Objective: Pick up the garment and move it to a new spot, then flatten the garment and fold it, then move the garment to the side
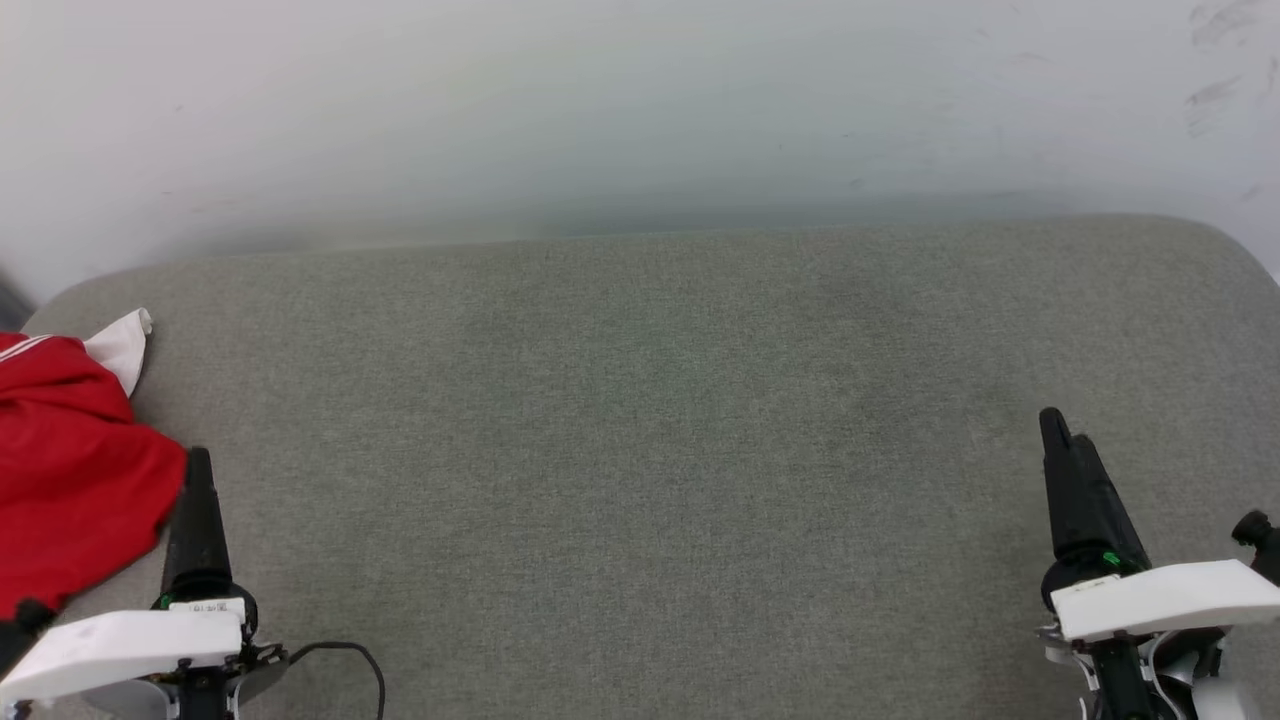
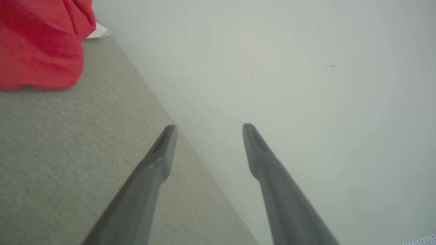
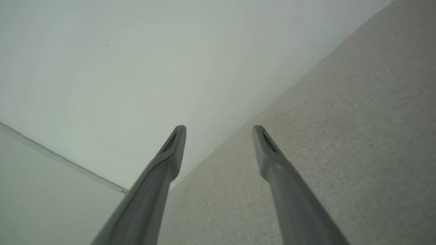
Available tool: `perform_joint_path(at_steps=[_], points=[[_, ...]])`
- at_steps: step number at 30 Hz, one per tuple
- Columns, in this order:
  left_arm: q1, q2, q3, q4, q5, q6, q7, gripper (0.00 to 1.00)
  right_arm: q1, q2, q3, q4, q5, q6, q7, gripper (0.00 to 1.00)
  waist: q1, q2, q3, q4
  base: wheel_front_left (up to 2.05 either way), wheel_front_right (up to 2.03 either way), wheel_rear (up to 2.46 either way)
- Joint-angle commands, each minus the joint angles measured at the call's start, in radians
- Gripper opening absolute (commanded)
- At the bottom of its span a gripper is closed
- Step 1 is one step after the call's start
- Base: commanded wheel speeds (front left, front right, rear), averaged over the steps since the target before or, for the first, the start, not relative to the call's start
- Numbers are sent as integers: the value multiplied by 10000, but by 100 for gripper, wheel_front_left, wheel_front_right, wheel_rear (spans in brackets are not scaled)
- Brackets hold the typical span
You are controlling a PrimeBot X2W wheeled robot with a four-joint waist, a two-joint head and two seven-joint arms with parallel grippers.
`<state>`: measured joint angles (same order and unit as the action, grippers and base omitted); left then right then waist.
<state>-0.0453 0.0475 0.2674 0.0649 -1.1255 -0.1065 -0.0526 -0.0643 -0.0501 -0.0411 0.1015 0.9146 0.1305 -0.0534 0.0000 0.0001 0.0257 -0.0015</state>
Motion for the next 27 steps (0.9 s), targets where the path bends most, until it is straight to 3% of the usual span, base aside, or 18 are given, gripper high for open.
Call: perform_joint_path(at_steps=[1, 16, 27], points=[[-85, 29, -96, -480, 602, 173, -110, 100, -289, -12, 102, -338, -632, 3, -101, 100, 0, -1, 11, 0, 0, 0, 0], [426, 31, -2301, -1990, 4767, 1642, -560, 100, -241, -10, 484, -1054, -3918, 3, -554, 100, 0, -1, 98, -42, 0, 0, 0], [585, 439, -3434, -2082, 6207, 1692, -878, 100, -133, -8, 574, -1232, -5786, 2, -867, 100, 0, -1, 196, -98, 0, 0, 0]])
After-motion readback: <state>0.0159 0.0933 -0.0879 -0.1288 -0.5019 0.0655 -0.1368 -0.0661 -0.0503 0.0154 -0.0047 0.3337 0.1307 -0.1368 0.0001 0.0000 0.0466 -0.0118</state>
